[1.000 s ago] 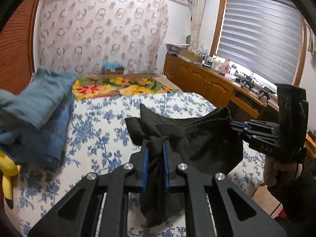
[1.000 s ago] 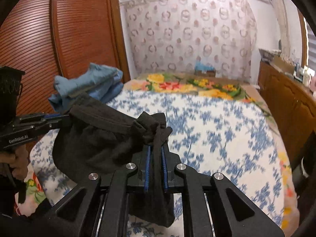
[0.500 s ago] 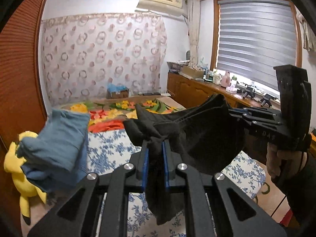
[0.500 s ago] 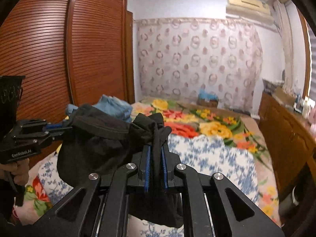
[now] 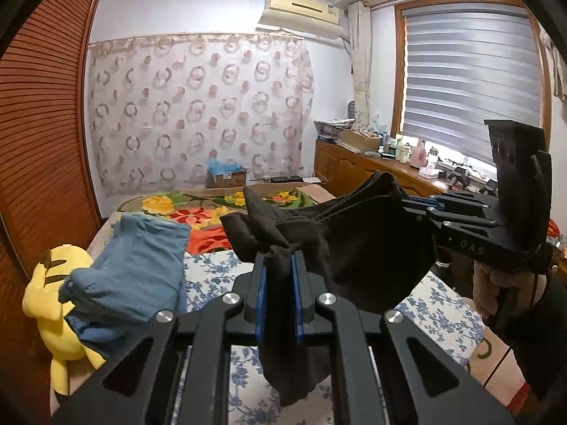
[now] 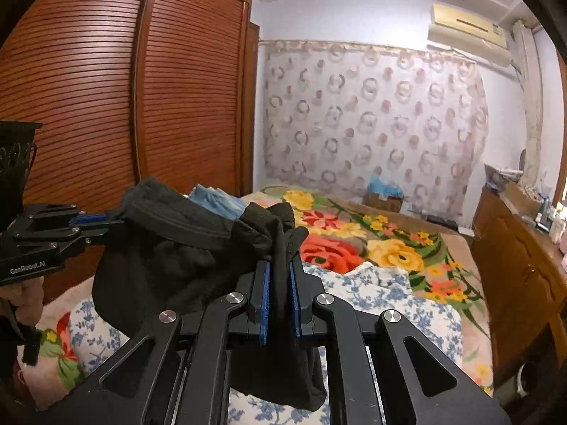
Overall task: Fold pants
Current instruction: 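Carry the lifted black garment with both grippers toward the folded jeans stack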
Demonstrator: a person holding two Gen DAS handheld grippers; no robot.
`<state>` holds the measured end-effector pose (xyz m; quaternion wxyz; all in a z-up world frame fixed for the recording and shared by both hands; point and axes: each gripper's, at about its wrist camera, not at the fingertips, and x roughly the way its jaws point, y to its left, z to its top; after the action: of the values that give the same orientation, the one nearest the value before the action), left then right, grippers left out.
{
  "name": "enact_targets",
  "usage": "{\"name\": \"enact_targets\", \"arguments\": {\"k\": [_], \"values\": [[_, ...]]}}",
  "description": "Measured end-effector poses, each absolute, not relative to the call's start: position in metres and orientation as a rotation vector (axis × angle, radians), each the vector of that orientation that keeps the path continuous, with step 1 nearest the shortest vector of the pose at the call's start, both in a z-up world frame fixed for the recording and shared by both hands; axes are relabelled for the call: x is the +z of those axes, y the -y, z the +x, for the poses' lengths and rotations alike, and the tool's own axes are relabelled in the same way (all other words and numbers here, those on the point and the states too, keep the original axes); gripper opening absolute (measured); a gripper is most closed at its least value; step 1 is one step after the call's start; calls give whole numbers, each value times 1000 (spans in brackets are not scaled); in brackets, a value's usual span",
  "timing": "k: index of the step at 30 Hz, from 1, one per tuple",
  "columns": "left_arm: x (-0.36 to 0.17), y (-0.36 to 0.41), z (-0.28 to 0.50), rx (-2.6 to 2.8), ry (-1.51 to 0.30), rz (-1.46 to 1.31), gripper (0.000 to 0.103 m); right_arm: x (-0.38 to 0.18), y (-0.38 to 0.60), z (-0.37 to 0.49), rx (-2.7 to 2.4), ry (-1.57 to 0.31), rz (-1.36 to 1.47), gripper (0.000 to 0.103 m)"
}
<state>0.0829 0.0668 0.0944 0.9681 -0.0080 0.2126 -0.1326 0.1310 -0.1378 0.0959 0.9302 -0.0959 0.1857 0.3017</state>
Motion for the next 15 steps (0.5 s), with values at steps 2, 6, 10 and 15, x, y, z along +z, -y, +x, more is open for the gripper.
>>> {"name": "enact_targets", "arguments": {"k": [2, 6, 10, 15], "values": [[96, -73, 88, -250, -422, -21, 9, 96, 130, 140, 634, -381, -208, 7], [97, -87, 96, -213, -398, -28, 9, 95, 116, 161, 673, -376, -221, 7], [93, -103, 110, -182, -408, -38, 9, 95, 95, 185, 717, -379, -217, 7], [89, -127, 129, -129, -415, -61, 9, 98, 64, 212, 767, -353, -253, 7]]}}
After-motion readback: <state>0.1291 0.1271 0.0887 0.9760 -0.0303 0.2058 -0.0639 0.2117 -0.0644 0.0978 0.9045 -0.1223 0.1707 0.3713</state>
